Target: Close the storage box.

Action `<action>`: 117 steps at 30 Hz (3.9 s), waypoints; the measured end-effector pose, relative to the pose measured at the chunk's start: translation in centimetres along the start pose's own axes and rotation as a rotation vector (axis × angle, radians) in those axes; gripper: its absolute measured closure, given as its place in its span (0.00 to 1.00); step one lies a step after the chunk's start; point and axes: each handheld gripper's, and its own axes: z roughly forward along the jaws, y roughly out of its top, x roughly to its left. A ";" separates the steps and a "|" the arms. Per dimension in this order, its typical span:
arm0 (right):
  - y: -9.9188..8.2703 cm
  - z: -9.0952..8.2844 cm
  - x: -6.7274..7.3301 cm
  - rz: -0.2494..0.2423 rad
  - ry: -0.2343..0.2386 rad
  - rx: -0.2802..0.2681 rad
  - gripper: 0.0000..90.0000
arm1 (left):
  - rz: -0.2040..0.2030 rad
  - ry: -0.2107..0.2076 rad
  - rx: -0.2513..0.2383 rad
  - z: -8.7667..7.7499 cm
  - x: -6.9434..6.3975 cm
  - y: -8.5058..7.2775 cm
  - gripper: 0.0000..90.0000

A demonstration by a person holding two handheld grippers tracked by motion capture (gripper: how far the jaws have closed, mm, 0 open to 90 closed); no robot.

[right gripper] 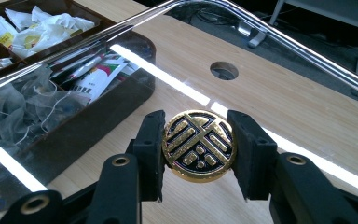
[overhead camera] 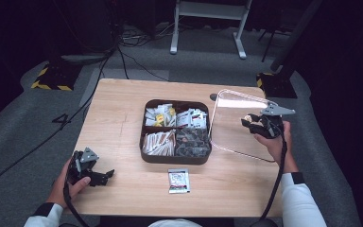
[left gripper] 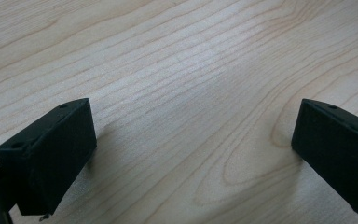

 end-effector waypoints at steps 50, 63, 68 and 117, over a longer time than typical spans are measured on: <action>5.6 7.1 7.3 -0.074 0.151 0.028 0.66 | 0.001 0.004 -0.003 -0.1 0.2 -0.1 0.00; 6.2 9.2 9.5 -0.083 0.182 0.042 0.66 | 0.001 0.004 -0.003 -0.1 0.2 -0.1 0.00; 6.5 10.2 10.4 -0.093 0.198 0.051 0.66 | 0.001 0.004 -0.003 -0.1 0.2 -0.1 0.00; 7.2 16.1 16.3 -0.102 0.246 0.125 0.66 | 0.003 0.005 -0.005 -0.1 0.2 -0.1 0.00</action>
